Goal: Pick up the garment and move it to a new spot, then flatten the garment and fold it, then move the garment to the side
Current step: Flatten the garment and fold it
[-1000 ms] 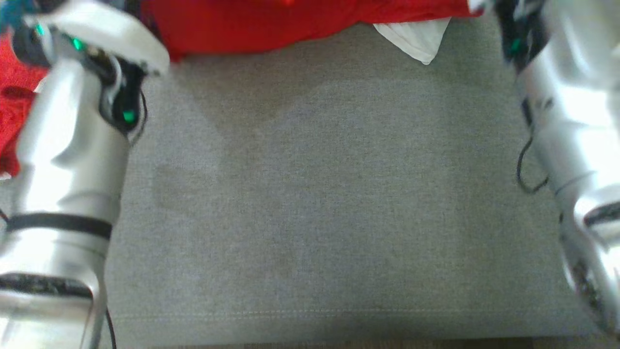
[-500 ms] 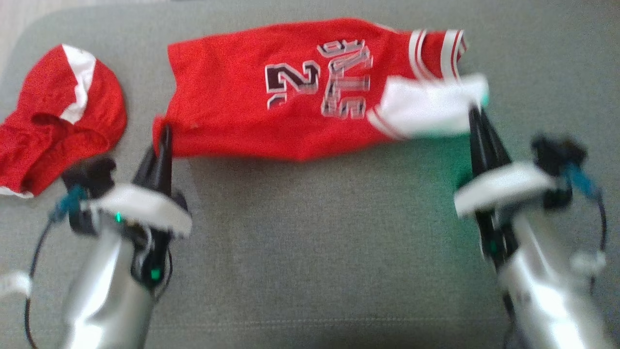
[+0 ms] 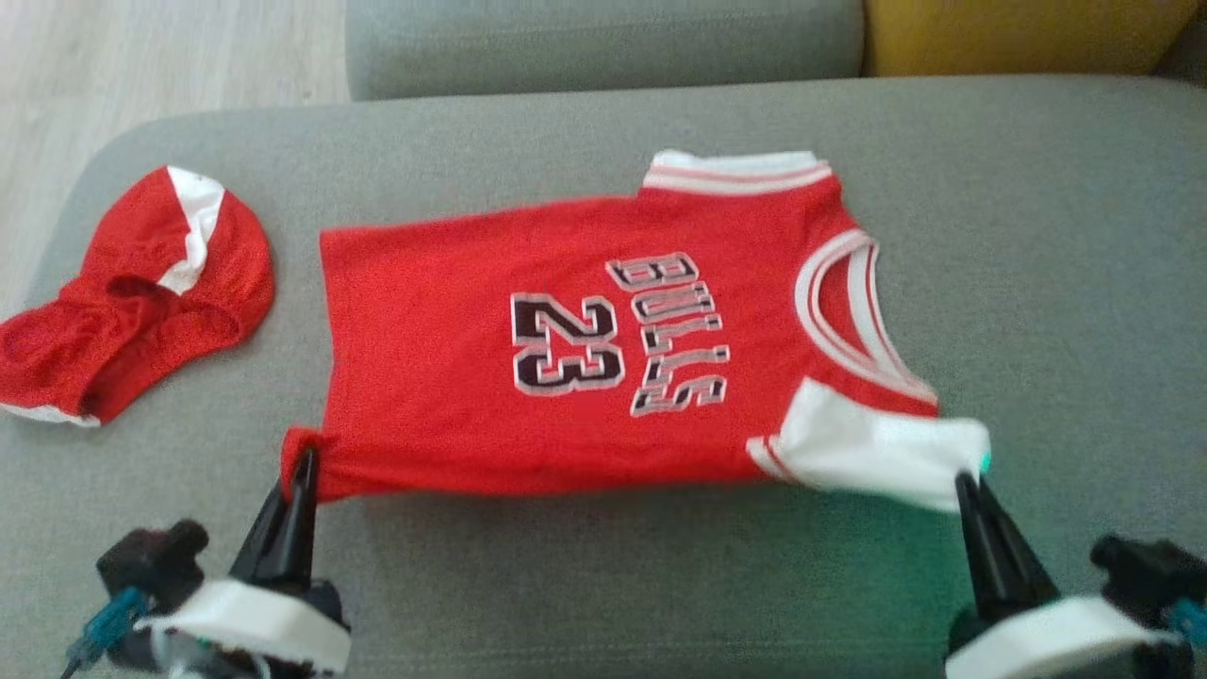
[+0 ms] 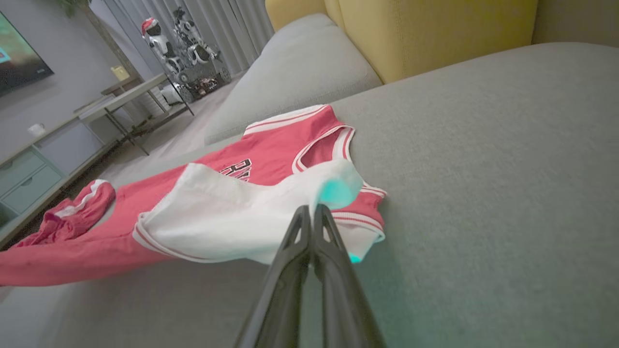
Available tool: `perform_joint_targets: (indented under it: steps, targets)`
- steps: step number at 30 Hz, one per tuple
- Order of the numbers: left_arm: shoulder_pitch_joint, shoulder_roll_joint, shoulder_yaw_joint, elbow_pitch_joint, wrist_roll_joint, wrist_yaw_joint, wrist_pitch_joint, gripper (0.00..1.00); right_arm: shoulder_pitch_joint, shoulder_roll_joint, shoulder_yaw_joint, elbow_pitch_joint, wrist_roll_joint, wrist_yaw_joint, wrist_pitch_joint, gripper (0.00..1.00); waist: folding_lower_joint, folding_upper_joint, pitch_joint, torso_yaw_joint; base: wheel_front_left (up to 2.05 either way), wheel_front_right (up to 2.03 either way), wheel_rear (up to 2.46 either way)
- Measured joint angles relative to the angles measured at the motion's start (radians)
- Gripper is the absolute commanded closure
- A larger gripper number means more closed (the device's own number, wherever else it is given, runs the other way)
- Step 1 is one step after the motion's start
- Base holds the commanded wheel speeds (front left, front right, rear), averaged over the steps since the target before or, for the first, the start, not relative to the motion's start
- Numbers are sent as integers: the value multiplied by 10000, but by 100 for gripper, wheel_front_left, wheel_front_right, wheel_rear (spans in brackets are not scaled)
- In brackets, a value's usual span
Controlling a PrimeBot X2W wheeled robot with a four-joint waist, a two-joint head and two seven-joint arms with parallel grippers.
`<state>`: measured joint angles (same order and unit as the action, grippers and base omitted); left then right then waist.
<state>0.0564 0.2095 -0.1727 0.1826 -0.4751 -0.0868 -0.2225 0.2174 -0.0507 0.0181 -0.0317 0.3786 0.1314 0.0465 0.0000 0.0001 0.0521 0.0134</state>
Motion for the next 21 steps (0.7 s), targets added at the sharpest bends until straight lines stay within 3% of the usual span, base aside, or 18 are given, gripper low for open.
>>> perform_joint_targets:
  steps: [5, 10, 17, 21]
  targets:
    - [818, 196, 190, -1003, -27, 382, 566, 100, 1179, 84, -174, -1312, -194, 0, 901, 100, 0, 0, -284, -29, 0, 0, 0]
    - [1336, 339, 282, -1693, -29, 665, 932, 100, 1645, 104, -242, -1833, -161, 0, 1223, 100, 0, 0, -397, -56, 0, 0, 0]
    - [1490, 408, 284, -2140, -255, 897, 1538, 100, 1485, 107, -261, -1756, -332, 0, 1442, 100, 0, 0, -301, -1, 0, 0, 0]
    - [1360, 403, 230, -1942, -451, 924, 1883, 100, 644, 105, -130, -1231, -679, 0, 1565, 100, 0, 0, -111, 58, 0, 0, 0]
